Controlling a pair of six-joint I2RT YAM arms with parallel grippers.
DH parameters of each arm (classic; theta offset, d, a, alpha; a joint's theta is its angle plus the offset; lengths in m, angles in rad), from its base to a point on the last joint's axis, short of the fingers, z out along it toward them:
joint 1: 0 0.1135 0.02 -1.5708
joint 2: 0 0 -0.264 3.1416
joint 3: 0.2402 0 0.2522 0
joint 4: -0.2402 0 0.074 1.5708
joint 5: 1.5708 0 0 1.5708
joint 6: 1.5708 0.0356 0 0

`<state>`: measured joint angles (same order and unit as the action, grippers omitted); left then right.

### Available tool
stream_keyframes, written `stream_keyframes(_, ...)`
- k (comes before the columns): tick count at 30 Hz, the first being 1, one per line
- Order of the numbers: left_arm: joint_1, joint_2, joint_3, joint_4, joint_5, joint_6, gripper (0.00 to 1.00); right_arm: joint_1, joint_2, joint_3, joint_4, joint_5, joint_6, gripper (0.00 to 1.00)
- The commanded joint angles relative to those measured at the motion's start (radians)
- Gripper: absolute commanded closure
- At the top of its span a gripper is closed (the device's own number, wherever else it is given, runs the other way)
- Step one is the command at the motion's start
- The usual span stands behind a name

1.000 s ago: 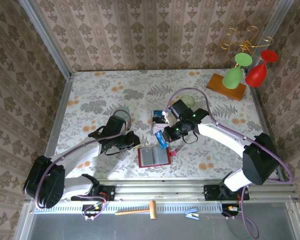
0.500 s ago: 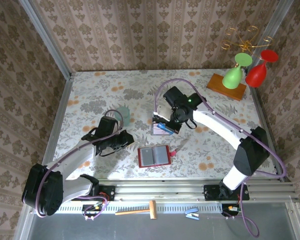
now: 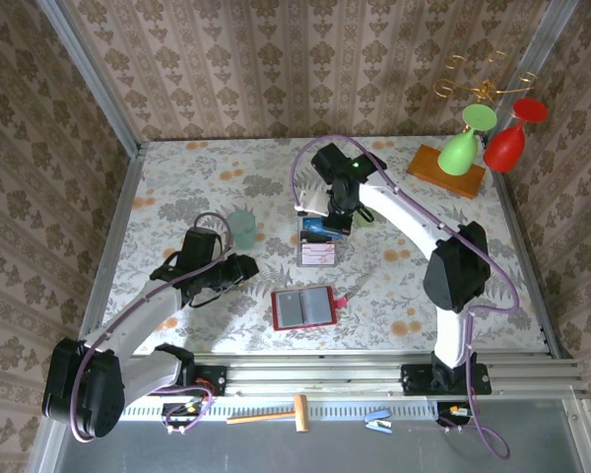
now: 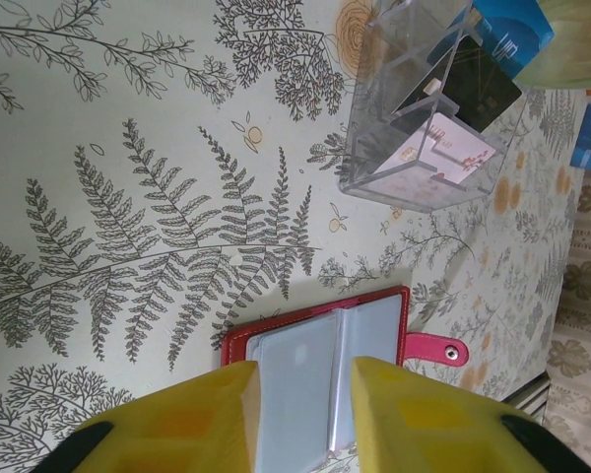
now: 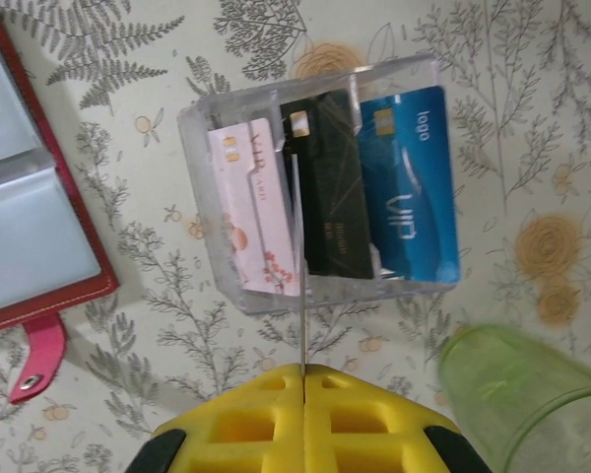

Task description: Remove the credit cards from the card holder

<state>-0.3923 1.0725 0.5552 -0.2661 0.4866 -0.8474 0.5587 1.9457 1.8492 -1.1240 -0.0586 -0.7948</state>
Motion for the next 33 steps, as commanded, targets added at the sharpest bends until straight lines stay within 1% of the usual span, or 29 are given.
stream_keyframes(1, 0.010, -0.025, -0.010, 0.002, 0.017, 0.008, 0.67, -0.011, 0.057, 0.090, -0.078, 0.009, -0.078, 1.00)
stream_keyframes(7, 0.016, -0.026, -0.020, 0.010, 0.009, -0.011, 0.64, -0.025, 0.164, 0.228, -0.128, 0.009, -0.118, 1.00)
stream_keyframes(13, 0.022, -0.012, -0.024, 0.007, 0.007, -0.021, 0.64, -0.035, 0.248, 0.336, -0.168, 0.002, -0.150, 1.00)
stream_keyframes(18, 0.027, -0.011, -0.028, 0.002, 0.000, -0.030, 0.66, -0.045, 0.300, 0.378, -0.187, -0.002, -0.169, 1.00)
stream_keyframes(26, 0.041, -0.005, -0.031, -0.006, 0.003, -0.033, 0.66, -0.049, 0.373, 0.388, -0.177, -0.009, -0.185, 1.00)
stream_keyframes(33, 0.056, -0.007, -0.028, -0.027, 0.010, -0.024, 0.67, -0.049, 0.410, 0.389, -0.208, -0.055, -0.181, 1.00)
